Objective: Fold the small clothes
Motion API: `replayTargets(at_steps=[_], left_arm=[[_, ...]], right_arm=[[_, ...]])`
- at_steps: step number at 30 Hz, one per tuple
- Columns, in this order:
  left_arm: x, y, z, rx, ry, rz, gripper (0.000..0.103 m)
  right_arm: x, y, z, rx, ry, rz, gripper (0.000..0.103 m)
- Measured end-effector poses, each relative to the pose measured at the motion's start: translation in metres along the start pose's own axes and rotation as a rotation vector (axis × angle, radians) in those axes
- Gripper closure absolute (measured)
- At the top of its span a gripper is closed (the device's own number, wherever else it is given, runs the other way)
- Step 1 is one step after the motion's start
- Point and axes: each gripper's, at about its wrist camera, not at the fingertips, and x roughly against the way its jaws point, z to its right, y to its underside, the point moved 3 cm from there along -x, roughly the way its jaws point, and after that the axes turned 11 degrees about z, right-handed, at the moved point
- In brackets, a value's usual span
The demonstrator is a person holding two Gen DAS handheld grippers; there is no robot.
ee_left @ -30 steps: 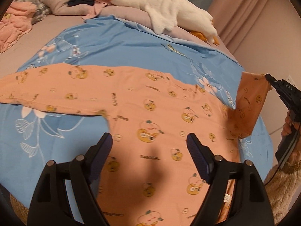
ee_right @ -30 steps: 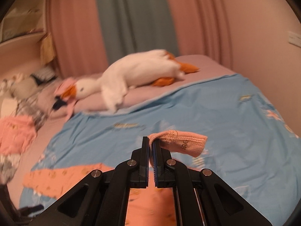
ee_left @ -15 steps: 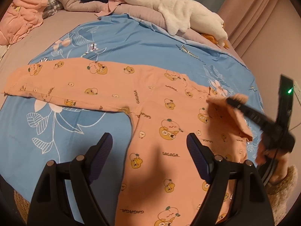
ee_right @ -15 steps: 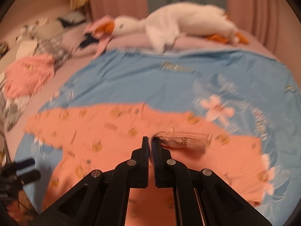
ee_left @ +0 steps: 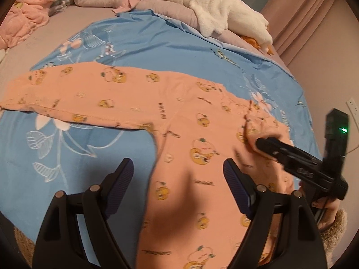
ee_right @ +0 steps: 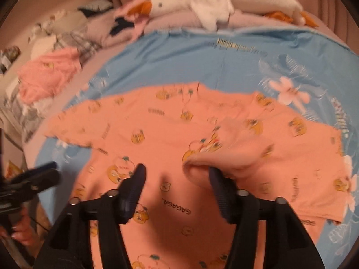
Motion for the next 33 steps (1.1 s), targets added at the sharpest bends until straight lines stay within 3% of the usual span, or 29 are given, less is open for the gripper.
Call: replayTargets(at_steps=[3, 7, 14, 16, 20, 24, 25, 28, 30, 33], left_arm=[[-0.006, -0.004, 0.014, 0.003, 0.033, -0.022, 0.021], [-0.01, -0.012, 0.046, -0.076, 0.055, 0.002, 0.021], [-0.038, -0.015, 0.107, -0.231, 0.102, 0.002, 0.022], [-0.057, -0.006, 0.134, -0.287, 0.131, -0.026, 0.022], [-0.097, 0.013, 0.168, -0.288, 0.2, -0.121, 0.023], [-0.131, 0.023, 0.181, -0.345, 0.112, -0.134, 0.03], [-0.134, 0.023, 0.181, -0.346, 0.092, -0.129, 0.032], [-0.149, 0.018, 0.171, -0.319, 0.03, -0.121, 0.057], [-0.15, 0.012, 0.166, -0.298, 0.03, -0.107, 0.083], [-0.144, 0.0, 0.16, -0.244, 0.035, -0.069, 0.094]], right_arm=[[0.028, -0.007, 0.009, -0.008, 0.036, 0.07, 0.044], [0.055, -0.012, 0.038, -0.038, 0.147, 0.14, 0.044], [0.091, 0.006, 0.11, -0.244, 0.323, 0.207, 0.044], [0.098, 0.014, 0.131, -0.306, 0.375, 0.214, 0.044], [0.105, 0.03, 0.165, -0.423, 0.433, 0.223, 0.044], [0.109, 0.044, 0.189, -0.515, 0.43, 0.246, 0.044], [0.109, 0.045, 0.195, -0.523, 0.439, 0.256, 0.044], [0.11, 0.045, 0.206, -0.524, 0.453, 0.281, 0.044], [0.106, 0.039, 0.211, -0.518, 0.462, 0.275, 0.044], [0.101, 0.026, 0.215, -0.481, 0.446, 0.298, 0.044]])
